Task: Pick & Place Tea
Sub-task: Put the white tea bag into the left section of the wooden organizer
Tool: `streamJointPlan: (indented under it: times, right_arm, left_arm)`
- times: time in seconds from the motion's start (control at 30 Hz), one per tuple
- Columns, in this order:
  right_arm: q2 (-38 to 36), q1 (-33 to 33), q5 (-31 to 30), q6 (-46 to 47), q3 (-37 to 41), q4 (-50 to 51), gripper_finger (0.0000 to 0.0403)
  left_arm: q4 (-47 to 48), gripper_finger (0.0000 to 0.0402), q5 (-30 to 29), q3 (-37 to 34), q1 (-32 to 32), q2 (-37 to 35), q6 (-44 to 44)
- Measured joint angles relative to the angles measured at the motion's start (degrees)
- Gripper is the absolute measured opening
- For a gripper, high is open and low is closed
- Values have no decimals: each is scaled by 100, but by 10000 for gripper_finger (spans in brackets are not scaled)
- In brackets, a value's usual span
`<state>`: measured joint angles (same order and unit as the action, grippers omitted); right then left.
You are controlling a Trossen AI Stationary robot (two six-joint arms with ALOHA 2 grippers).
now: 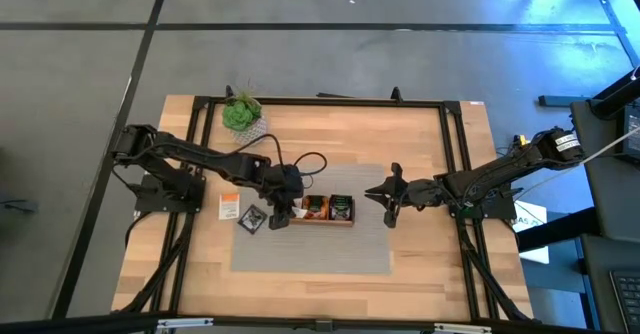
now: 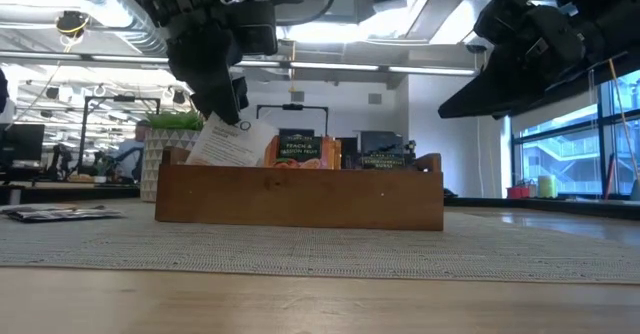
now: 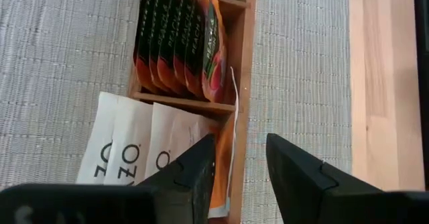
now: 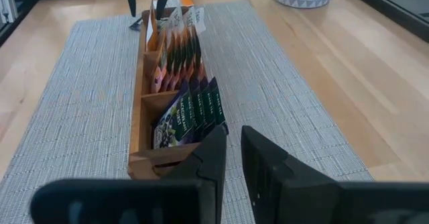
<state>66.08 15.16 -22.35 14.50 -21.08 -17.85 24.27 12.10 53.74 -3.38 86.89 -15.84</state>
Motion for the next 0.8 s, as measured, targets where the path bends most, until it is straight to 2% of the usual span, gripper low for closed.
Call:
streamJointPlan:
  times: [0.33, 0.47, 0.67, 0.8]
  right_arm:
    - [0, 0, -2, 2, 0, 0, 51]
    - [-2, 0, -3, 2, 0, 2, 51]
    - [-2, 1, -4, 2, 0, 2, 51]
    - [-2, 2, -4, 11, 0, 2, 51]
  left_arm:
    - [-2, 118, -37, 0, 11, 0, -9]
    - [-7, 86, -39, 0, 11, 0, -42]
    - [-1, 13, -33, 0, 11, 0, 49]
    - [-4, 4, -172, 0, -60, -3, 60]
